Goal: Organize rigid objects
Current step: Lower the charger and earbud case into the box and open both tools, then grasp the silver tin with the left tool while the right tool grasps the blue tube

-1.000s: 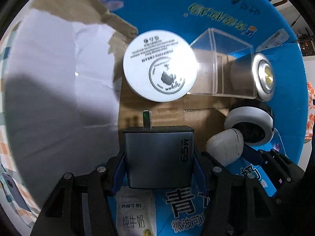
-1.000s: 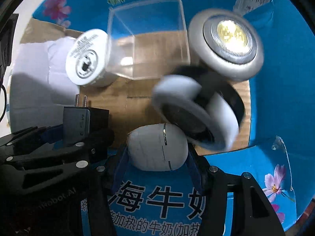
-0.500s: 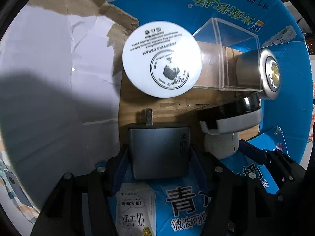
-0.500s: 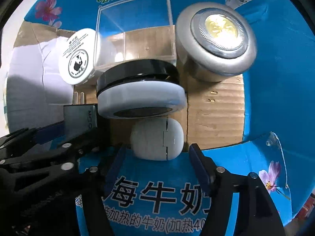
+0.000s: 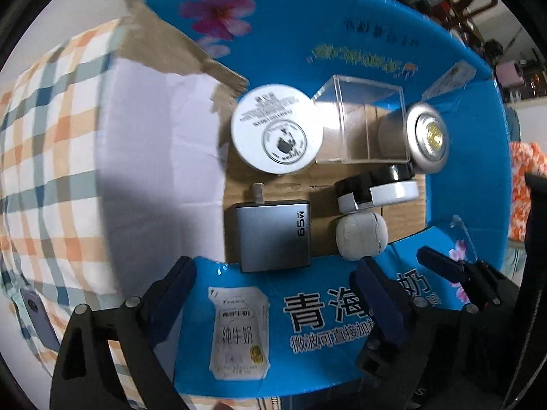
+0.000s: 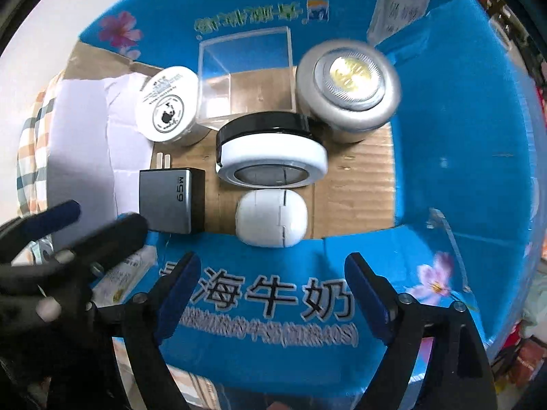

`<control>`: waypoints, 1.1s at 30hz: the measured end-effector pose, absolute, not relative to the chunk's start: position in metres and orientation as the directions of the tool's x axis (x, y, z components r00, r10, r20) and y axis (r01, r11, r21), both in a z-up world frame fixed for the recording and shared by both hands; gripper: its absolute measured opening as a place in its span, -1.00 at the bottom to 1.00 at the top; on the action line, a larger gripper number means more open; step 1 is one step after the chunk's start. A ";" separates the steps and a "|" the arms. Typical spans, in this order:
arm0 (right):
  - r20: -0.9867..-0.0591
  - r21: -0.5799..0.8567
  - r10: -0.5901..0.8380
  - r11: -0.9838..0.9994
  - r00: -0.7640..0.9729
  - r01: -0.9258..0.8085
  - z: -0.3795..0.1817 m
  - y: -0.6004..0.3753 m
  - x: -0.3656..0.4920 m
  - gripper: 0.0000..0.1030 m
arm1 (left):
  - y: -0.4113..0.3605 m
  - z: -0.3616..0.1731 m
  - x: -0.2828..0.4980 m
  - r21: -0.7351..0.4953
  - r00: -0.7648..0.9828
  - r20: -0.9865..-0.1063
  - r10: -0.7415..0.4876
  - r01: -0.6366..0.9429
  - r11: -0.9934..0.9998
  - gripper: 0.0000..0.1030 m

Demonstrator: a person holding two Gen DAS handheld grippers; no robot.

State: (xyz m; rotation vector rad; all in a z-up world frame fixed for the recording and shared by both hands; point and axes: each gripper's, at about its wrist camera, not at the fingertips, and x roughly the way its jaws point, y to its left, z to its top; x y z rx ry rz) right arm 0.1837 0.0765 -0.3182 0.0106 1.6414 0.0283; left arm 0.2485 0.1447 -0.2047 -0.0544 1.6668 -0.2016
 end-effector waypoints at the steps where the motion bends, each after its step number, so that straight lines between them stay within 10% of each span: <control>1: -0.998 0.014 0.013 1.000 -0.058 -0.017 -0.313 0.078 0.180 0.72 | 0.148 -0.198 0.247 -0.160 -0.084 -0.985 -0.154 0.078 0.984 0.86; 33: -0.947 0.041 0.078 0.992 0.313 -0.123 -0.094 0.056 0.043 0.92 | 0.153 -0.036 0.128 -0.050 0.354 -0.932 -0.079 0.090 0.995 0.99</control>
